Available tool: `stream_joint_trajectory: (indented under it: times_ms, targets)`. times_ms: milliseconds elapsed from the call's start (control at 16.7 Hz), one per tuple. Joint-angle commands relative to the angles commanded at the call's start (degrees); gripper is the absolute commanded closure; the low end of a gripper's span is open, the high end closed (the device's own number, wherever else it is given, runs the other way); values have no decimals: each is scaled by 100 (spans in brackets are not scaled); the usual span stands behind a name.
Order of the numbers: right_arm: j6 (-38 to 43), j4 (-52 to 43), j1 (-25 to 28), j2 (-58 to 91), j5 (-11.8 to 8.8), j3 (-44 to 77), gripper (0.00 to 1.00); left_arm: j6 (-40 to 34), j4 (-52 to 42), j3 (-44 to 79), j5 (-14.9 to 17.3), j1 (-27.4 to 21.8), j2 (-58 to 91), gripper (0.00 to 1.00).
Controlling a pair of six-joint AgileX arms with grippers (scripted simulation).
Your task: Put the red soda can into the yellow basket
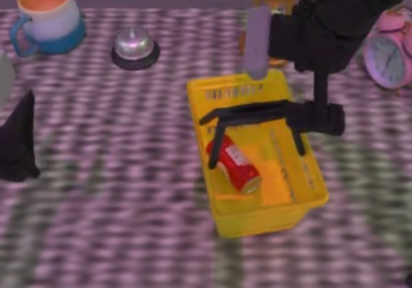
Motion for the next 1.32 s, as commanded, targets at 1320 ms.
stream_joint_trajectory:
  times_ms: [1320]
  targets:
    - [-1054, -867, 663, 1987, 41, 1634, 0, 345, -946, -1454, -1424, 246, -2538, 0]
